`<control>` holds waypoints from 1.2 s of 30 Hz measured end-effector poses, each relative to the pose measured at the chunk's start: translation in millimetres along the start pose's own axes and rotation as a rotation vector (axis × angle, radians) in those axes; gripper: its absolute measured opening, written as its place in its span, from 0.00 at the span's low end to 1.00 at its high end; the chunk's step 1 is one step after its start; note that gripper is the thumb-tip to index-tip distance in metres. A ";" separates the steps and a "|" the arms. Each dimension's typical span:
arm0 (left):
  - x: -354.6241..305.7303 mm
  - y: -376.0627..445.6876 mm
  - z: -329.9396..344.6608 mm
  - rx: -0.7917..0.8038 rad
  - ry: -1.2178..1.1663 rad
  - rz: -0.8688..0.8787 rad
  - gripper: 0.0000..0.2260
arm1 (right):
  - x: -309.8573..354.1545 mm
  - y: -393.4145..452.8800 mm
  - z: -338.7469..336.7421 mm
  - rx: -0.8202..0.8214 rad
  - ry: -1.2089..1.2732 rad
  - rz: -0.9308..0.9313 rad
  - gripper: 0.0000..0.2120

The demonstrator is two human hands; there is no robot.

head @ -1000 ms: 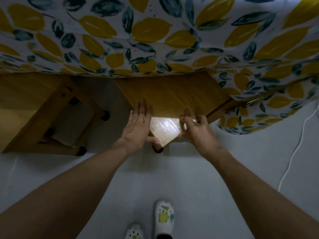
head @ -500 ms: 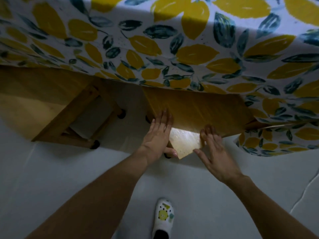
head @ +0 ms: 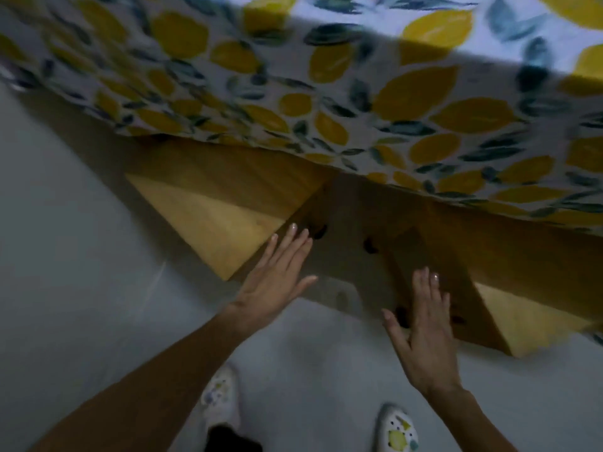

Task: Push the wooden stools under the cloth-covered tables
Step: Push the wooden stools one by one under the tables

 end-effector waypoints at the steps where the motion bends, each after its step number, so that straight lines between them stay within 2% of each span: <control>1: 34.3 -12.8 1.1 -0.016 -0.010 -0.013 0.30 | 28.1 1.1 26.8 0.012 0.019 -0.016 0.39; 7: 212.4 -57.1 9.7 0.003 0.155 0.001 0.33 | 193.1 32.3 152.0 0.007 0.115 -0.190 0.39; 12: 290.5 -40.6 26.6 0.061 0.228 0.014 0.45 | 272.4 73.1 194.5 -0.024 -0.050 -0.276 0.42; 15: 302.0 -21.9 35.4 0.074 0.289 0.065 0.50 | 280.4 92.3 213.6 -0.019 -0.170 -0.253 0.44; 20: 302.9 -8.2 43.4 -0.009 0.308 0.096 0.49 | 271.6 97.5 227.8 -0.028 -0.336 -0.234 0.42; 30: 290.9 -22.2 43.2 -0.073 0.219 0.066 0.47 | 264.8 88.5 222.9 0.008 -0.370 -0.297 0.39; 36: 263.6 -54.7 54.4 -0.044 0.228 -0.062 0.45 | 245.8 72.8 212.1 0.104 -0.408 -0.423 0.39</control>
Point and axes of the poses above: each hand's wrist, its own y-axis towards the middle knuckle, its own z-axis out of the palm, x = y × z, the point moved 6 cm from there along y, towards the middle knuckle, and after that the axes turned 14 degrees about y, right-handed, at the moved point
